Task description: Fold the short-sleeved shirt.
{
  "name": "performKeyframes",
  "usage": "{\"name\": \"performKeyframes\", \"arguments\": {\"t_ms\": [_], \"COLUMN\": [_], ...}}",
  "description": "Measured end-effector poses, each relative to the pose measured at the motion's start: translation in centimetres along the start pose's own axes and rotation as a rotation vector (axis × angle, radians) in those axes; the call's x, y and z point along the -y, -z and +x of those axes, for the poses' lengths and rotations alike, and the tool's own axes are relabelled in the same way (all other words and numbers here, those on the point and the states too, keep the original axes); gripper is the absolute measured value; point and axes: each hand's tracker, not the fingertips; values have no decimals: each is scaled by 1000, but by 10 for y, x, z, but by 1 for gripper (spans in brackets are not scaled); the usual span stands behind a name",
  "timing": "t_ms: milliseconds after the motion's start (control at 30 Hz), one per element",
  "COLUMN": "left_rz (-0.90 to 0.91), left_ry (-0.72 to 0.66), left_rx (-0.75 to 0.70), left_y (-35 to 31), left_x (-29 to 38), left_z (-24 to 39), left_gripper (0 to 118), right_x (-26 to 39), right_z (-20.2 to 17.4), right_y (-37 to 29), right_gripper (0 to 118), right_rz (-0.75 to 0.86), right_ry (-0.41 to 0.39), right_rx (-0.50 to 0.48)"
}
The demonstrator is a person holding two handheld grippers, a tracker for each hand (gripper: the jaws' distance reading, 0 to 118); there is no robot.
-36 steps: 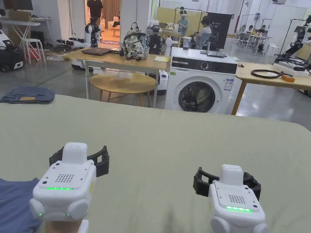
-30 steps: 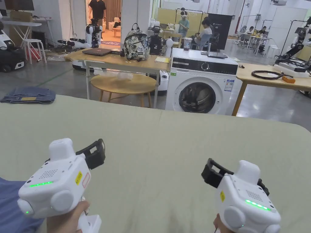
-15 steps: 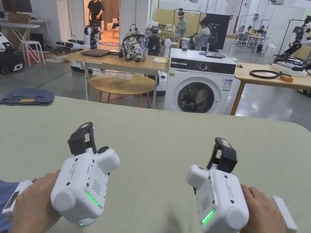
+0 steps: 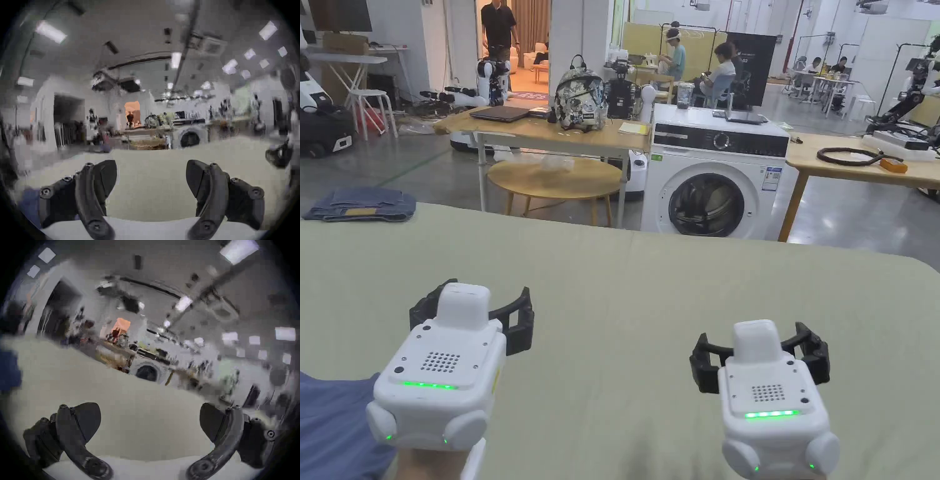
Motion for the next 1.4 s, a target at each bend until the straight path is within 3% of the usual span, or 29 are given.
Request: {"name": "performKeyframes", "arguments": {"t_ms": [100,167,267,433,600,667,767,833,900,967,1000,1100,1267,1400], "left_rz": [-6,-13,-6,-1,-33,-49,-79,-73,-68,-68,-69,-75,-88,-112], "left_ry": [-23,-16,28,47,43,38,38,26,14,8,13,19,150,92], "left_rx": [0,16,10,2,-31,-38,-65,-65,-74,-72,-80,-45,-60,-26], "left_y": [-4,-3,-13,-17,-18,-16,-16,-18,-20,-23,-24,-24,-24,-19], "left_x": [8,10,8,3,-3,-5,-7,-6,-7,-8,-8,-7,-7,-8], "left_z": [8,8,15,12,13,11,13,12,12,13,15,13,29,29], "left_gripper": [89,89,89,89,89,84,55,33,12,8,0,0,0,0], "right_x": [8,12,16,12,5,3,3,3,4,3,3,2,0,-1], "right_z": [10,10,11,0,-5,-6,-8,-9,-12,-11,-10,-7,-2,-1], "right_y": [4,3,0,-10,-12,-14,-12,-13,-15,-16,-17,-19,-19,-21], "right_gripper": [118,118,118,118,118,117,88,49,2,0,0,0,0,0], "right_rz": [-58,-74,-70,-33,-23,-19,-17,-14,-9,0,2,7,-15,-23], "right_ry": [214,265,232,112,123,133,126,117,105,107,111,141,170,147], "right_rx": [-12,-19,-16,-6,3,8,17,8,21,21,21,38,34,26]}}
